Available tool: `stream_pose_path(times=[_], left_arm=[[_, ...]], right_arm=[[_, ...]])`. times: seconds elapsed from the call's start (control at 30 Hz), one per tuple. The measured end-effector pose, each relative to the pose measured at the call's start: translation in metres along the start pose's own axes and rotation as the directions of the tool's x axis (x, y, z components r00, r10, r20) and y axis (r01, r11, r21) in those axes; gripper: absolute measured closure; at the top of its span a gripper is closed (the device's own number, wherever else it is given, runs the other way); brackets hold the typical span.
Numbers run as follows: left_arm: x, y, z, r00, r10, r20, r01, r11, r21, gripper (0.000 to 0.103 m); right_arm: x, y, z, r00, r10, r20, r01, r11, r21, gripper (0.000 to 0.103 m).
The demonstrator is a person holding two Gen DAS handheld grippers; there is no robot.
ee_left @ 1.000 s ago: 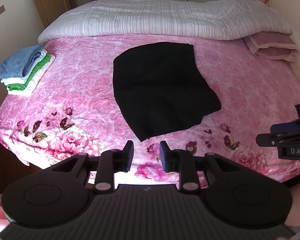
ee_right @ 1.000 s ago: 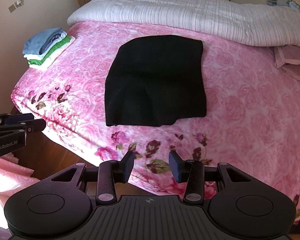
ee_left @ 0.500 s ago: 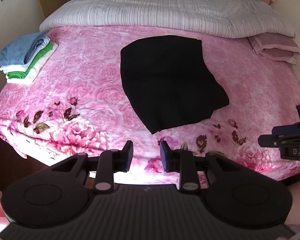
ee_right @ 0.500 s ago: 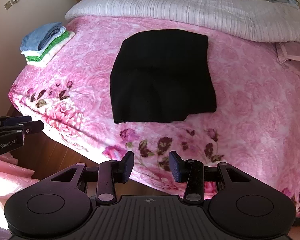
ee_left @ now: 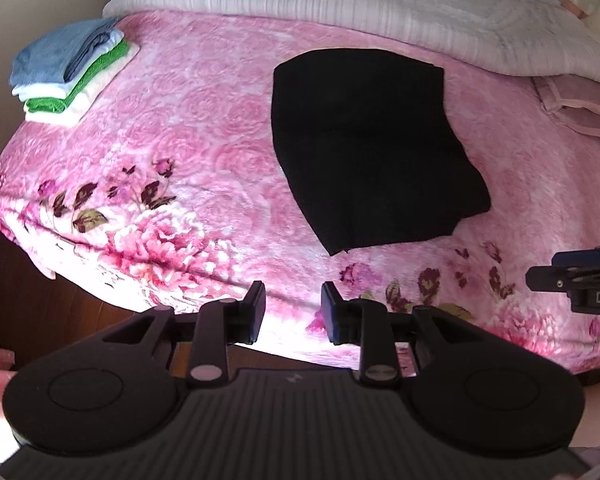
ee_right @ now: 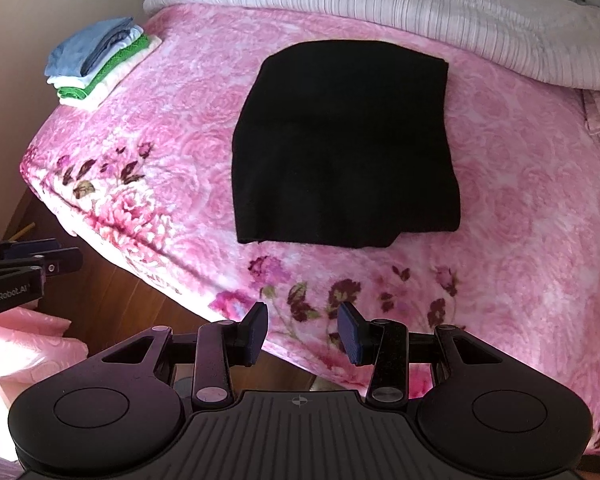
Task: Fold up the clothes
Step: 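Open both grippers and move them toward the garment's edge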
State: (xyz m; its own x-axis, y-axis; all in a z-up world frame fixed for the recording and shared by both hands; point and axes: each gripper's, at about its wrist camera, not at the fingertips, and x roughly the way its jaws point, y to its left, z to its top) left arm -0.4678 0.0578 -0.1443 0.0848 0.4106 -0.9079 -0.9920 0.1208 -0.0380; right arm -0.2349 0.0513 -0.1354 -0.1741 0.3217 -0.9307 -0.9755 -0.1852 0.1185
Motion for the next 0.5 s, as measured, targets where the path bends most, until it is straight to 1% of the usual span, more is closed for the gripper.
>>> stream_pose_path(times=[0.1, 0.2, 0.33, 0.37, 0.5], left_arm=[[0.012, -0.005, 0.016, 1.0, 0.014, -0.013, -0.014, 1.0, -0.018, 0.077], [0.023, -0.017, 0.038, 1.0, 0.012, -0.018, -0.013, 1.0, -0.028, 0.076], [0.043, -0.043, 0.072, 1.0, 0.014, -0.014, -0.015, 1.0, -0.025, 0.075], [0.048, -0.051, 0.08, 1.0, 0.013, -0.009, -0.014, 0.999, -0.029, 0.074], [0.069, -0.073, 0.107, 1.0, -0.004, -0.001, 0.004, 0.998, -0.062, 0.072]], right_arm=[[0.009, -0.012, 0.014, 1.0, 0.002, -0.012, -0.002, 1.0, 0.0, 0.06], [0.014, -0.032, 0.032, 1.0, -0.002, -0.011, 0.002, 1.0, 0.006, 0.06], [0.021, -0.068, 0.06, 1.0, -0.016, -0.004, 0.016, 1.0, 0.025, 0.06], [0.024, -0.077, 0.066, 1.0, -0.023, -0.005, 0.023, 0.999, 0.025, 0.06], [0.037, -0.117, 0.093, 0.998, -0.056, -0.005, 0.056, 0.998, 0.028, 0.06]])
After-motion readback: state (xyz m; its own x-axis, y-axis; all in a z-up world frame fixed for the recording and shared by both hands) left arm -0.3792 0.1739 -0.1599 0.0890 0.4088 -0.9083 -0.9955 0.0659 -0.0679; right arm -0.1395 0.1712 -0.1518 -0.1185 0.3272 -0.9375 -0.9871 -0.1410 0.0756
